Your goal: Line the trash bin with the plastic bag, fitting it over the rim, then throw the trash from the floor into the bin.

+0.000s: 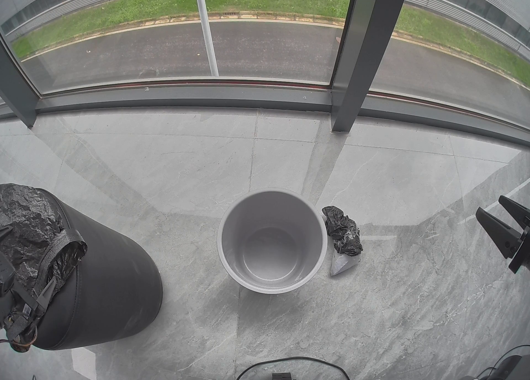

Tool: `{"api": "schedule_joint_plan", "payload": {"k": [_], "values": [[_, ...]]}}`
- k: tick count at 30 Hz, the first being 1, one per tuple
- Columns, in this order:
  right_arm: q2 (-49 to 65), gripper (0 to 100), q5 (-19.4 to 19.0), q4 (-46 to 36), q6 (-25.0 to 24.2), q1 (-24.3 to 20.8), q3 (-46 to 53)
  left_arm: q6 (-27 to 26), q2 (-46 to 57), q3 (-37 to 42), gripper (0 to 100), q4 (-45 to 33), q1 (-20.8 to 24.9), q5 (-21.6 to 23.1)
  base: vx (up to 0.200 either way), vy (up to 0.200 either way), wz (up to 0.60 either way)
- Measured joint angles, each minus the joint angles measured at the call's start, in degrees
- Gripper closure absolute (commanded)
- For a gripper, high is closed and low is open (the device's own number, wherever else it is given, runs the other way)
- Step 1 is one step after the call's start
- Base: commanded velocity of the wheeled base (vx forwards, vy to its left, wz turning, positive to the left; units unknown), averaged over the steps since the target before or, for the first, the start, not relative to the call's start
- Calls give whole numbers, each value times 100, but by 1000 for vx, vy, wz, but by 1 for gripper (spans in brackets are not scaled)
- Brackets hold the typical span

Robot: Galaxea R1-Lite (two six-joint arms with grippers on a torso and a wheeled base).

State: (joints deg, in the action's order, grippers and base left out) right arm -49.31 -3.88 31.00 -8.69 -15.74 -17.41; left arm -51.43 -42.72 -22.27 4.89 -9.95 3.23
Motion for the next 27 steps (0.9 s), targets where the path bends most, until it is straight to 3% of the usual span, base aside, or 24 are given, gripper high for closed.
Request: {"api": "schedule_joint_plan", "payload": {"k": [7,19,27], "values": [[-29,0,2,-2,5,1,22,57,-651,-115,0,191,4,-15,0,0,0],[-41,0,-4,-5,7,1,62,80,-1902,-278,0,1451,6,-30,0,0,0],[-44,0,-6,-11,7,4,74,123,-2616,-474,0,1798,56,-56,0,0,0]]}}
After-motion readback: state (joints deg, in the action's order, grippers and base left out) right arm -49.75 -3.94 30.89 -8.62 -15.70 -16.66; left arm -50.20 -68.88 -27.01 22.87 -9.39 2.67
